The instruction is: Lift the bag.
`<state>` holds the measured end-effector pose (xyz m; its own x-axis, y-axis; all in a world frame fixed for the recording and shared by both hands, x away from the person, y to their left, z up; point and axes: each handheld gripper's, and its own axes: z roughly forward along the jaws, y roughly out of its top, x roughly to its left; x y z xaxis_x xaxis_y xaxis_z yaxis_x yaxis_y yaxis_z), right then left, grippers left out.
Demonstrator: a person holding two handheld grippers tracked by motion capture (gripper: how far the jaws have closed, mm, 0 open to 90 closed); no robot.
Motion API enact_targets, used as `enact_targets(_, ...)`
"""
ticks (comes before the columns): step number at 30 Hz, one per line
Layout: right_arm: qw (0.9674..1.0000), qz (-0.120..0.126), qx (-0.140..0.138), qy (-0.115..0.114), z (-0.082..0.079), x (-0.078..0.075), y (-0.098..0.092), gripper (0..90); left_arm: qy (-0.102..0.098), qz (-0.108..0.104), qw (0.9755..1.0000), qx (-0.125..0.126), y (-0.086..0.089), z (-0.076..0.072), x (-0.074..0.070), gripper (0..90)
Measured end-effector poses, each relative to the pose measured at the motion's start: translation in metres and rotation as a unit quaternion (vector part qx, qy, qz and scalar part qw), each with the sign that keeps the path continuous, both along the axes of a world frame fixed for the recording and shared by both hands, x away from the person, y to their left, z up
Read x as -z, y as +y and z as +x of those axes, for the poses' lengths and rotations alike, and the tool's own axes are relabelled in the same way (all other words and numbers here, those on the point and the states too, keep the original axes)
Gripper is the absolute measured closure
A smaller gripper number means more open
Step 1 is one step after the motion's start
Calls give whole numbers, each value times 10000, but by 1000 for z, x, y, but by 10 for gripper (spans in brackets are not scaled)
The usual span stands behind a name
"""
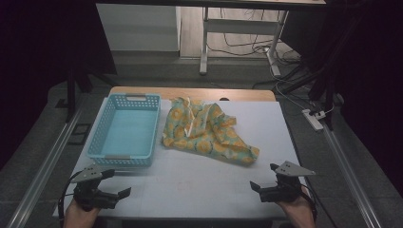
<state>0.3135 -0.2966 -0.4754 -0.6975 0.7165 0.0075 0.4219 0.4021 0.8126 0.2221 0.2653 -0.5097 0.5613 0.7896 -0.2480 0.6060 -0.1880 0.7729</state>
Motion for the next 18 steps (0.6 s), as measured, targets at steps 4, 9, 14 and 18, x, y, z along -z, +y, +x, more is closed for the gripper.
enact_targets(4,9999,-102,106,76,-6,8,-7,0,104,-4,9999,-51,5,-4,6,0)
enact_targets(9,9993,-164,227,232,-12,17,-16,0,238,102,9996,-91,7,-8,12,0)
enact_targets(14,9979,-224,297,533,-15,27,-23,0,342,297,9988,-188,7,-11,12,0)
enact_targets(18,9978,-140,357,550,-15,27,-25,0,446,307,9981,-277,7,-9,12,0)
